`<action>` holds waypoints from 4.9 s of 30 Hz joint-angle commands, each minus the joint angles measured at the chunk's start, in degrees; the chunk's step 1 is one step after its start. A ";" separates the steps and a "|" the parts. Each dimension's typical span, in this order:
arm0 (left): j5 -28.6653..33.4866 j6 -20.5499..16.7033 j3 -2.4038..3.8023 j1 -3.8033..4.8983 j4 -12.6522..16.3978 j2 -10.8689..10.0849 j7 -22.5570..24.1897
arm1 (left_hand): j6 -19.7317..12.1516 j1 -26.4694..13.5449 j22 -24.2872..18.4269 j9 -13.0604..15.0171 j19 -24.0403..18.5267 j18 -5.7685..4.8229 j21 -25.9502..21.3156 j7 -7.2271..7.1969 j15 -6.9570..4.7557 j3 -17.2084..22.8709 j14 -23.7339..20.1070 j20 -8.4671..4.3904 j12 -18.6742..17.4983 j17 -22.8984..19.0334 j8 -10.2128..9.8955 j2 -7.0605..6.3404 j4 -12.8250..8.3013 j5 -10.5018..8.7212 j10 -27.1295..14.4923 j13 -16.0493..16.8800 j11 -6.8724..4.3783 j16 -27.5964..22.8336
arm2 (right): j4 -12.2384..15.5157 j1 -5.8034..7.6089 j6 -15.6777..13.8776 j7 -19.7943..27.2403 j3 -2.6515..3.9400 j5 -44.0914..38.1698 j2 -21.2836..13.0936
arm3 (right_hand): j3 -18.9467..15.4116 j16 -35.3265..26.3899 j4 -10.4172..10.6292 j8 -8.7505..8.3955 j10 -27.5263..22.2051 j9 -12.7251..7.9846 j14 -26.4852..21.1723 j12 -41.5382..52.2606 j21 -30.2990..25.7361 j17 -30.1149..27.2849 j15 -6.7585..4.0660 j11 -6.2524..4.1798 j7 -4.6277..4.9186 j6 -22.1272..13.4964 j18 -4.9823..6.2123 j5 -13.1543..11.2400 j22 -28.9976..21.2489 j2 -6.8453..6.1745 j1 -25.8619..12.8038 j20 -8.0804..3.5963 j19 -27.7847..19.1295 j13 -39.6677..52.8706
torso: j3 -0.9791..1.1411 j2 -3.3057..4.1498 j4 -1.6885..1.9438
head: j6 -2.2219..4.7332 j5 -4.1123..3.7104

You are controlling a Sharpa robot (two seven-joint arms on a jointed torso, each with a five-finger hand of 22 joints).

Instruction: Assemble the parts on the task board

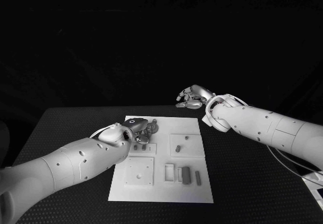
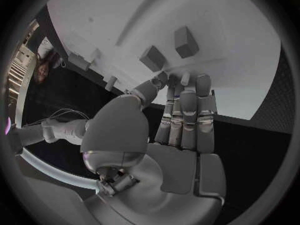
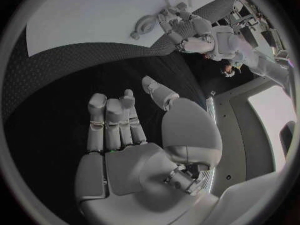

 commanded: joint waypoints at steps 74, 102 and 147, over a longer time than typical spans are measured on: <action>8.89 -5.38 2.26 -0.98 2.45 -2.43 6.61 | 6.29 2.90 1.28 1.15 4.12 3.38 3.49 -2.49 -2.87 3.00 5.21 -2.57 0.24 -0.68 2.84 2.99 -0.11 -0.13 7.87 1.61 -2.87 1.62 | -1.56 -0.02 3.66 0.80 0.01 2.38 0.53 | 1.49 -33.24 -0.75 -1.46 -3.70 1.38 -8.87 -26.23 -22.05 -14.18 6.47 3.76 3.37 -4.74 1.62 0.11 -9.01 0.56 -1.12 8.46 -12.69 -29.40 | -0.08 -0.06 0.08 | 0.39 -0.10; 10.50 0.22 3.01 2.00 6.82 -9.24 5.27 | 6.39 2.81 1.27 1.22 4.23 3.33 3.55 -2.54 -2.92 3.13 5.37 -2.66 0.17 -0.70 2.85 2.97 -0.15 -0.13 8.02 1.70 -2.92 1.58 | -2.23 -0.57 5.07 0.90 0.00 4.06 0.28 | 0.90 -48.45 -0.94 -1.63 -4.06 0.61 -10.29 -32.24 -28.58 -17.11 10.02 5.44 4.00 -6.09 1.45 0.14 -10.13 1.18 -0.17 11.25 -17.59 -38.79 | -0.05 -0.03 0.05 | 0.46 0.50; 8.90 2.82 2.84 -0.03 3.15 -6.25 5.64 | 6.41 2.66 1.27 1.27 4.26 3.28 3.57 -2.55 -2.94 3.18 5.44 -2.71 0.10 -0.69 2.83 3.19 -0.14 -0.07 8.10 1.77 -2.94 1.57 | -1.99 -0.90 4.60 2.30 0.00 7.09 0.53 | 1.30 -58.95 -0.77 -3.09 -10.54 -1.42 -25.82 -40.84 -41.66 -24.68 16.93 9.43 5.43 -11.06 -6.99 0.11 -11.03 1.08 1.31 13.90 -41.65 -47.87 | 0.02 -0.01 -0.02 | 0.17 0.34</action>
